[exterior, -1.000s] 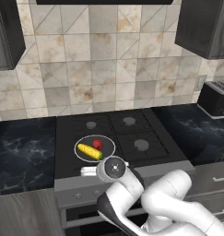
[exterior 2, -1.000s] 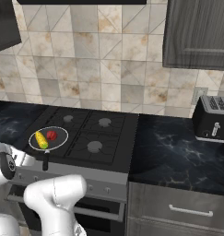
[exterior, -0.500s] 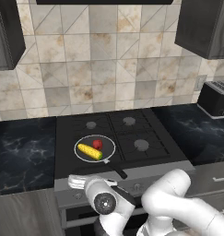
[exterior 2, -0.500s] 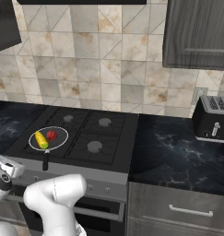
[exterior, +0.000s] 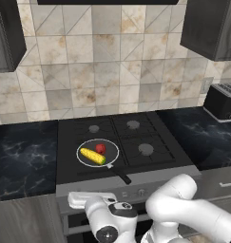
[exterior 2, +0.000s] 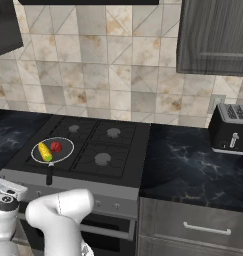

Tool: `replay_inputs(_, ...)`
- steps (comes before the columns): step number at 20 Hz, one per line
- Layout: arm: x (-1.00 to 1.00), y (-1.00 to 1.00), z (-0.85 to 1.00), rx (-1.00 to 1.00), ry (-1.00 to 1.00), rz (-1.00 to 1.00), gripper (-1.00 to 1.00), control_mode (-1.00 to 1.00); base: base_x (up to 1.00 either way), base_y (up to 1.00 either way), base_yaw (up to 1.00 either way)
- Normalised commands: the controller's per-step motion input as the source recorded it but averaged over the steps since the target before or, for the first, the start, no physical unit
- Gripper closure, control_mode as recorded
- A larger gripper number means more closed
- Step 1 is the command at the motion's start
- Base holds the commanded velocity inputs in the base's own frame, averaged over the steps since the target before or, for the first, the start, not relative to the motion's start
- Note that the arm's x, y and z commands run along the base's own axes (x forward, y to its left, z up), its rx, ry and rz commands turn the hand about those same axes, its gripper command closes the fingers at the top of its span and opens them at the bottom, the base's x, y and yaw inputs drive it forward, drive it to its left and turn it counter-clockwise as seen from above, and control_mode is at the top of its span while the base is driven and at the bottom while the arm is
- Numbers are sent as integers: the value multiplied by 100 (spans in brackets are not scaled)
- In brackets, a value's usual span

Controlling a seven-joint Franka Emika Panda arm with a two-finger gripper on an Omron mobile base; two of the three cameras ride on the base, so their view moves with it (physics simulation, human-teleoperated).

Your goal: Put the bell pepper and corn in the pan. Then turn on the front left burner and set the heat to medium.

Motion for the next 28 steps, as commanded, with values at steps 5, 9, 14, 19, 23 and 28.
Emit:
replay_inputs(5,1,29,-42,-14,0,0,-100,-100,0,0,0)
replay_inputs(9,0,14,-20,-12,0,-1,-100,-100,0,0,0)
replay_inputs(14,0,1,-11,-8,-2,-6,-100,-100,0,0,0)
replay_inputs(19,-1,0,-8,-1,-7,-9,-100,-100,0,0,0)
replay_inputs(23,0,0,-27,0,-11,-2,-100,-100,0,0,0)
replay_inputs(28,-17,2,-13,0,-12,0,-100,-100,0,0,0)
